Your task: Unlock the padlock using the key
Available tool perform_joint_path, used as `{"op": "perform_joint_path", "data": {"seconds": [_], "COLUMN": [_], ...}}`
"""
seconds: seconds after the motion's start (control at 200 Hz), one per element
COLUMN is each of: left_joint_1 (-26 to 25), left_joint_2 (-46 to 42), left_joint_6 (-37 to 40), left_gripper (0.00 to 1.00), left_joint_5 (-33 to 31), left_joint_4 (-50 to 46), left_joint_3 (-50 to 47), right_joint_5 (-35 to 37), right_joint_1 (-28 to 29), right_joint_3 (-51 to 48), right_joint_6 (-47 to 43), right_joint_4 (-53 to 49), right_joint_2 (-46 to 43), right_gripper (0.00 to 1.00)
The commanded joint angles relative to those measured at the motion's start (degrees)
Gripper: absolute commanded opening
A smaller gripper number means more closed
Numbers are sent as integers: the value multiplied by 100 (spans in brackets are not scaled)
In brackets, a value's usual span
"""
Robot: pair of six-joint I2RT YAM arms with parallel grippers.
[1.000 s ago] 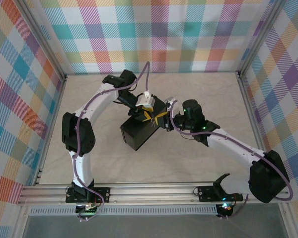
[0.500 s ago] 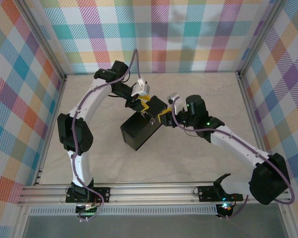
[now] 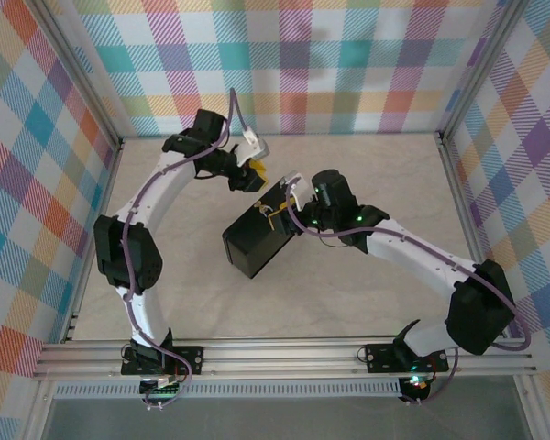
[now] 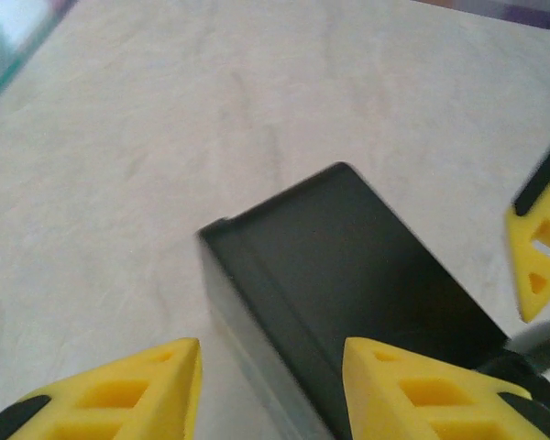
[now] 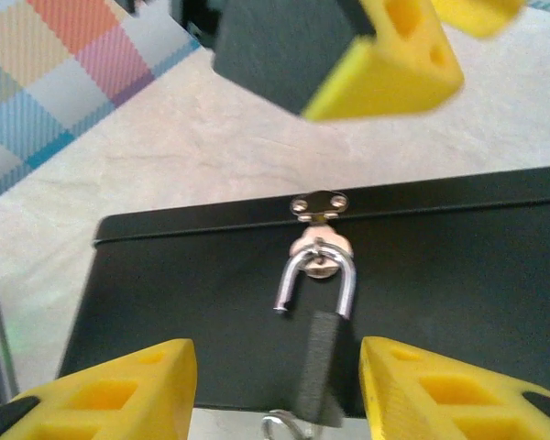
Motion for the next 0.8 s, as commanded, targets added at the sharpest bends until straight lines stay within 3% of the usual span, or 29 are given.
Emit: {"op": "perform_joint_path", "data": {"seconds": [0.0,0.22,0.39,0.6,0.795], "left_joint_1": [106,91,-17,-102,-155], "left_joint_2": [-364,-833,-1399,-1720,-2265], "left_joint_6": [-1102,-2439,-3245,-4225,-4892], "left_gripper": [44,43,42,40,39], "left_joint_5": [-589,-1487,-2385,-3245,-2976], "left_joint_4": [780,1292,1403,785,81], "left_joint_3": [-215,-860,-1845,-2283,-2375], "right_joint_5": [346,494,793,703,623], "right_joint_1": [-7,-4,0,-60,-61], "right_joint_3": [163,263,208,277,50], "right_joint_6": [-224,-184,88,855,1993], "right_joint_4": [-265,-205,-2,121,585], "right_joint_2": [140,498,530,530,200], "right_gripper": [49,41,20,5,0]}}
